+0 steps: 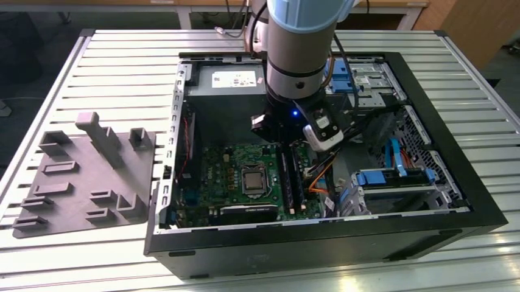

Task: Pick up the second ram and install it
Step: 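Press down the second ram until it locks into place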

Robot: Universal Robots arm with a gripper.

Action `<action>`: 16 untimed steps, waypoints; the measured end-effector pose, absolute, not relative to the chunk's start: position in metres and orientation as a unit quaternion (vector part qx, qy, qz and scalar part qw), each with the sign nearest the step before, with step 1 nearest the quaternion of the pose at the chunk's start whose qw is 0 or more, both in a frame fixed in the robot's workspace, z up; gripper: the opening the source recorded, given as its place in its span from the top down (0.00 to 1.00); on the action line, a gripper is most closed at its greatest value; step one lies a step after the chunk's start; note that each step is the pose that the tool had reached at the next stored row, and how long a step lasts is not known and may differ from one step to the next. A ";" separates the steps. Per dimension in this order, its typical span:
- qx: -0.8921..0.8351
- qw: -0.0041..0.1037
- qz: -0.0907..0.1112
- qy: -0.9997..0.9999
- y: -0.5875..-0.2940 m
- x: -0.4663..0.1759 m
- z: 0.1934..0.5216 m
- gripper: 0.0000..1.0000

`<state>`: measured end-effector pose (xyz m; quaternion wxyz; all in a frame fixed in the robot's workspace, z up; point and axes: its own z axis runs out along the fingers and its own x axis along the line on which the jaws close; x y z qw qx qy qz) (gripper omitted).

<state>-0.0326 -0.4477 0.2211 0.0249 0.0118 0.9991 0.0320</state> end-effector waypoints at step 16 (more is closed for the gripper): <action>0.012 0.025 0.032 0.999 -0.448 -0.033 0.219 0.89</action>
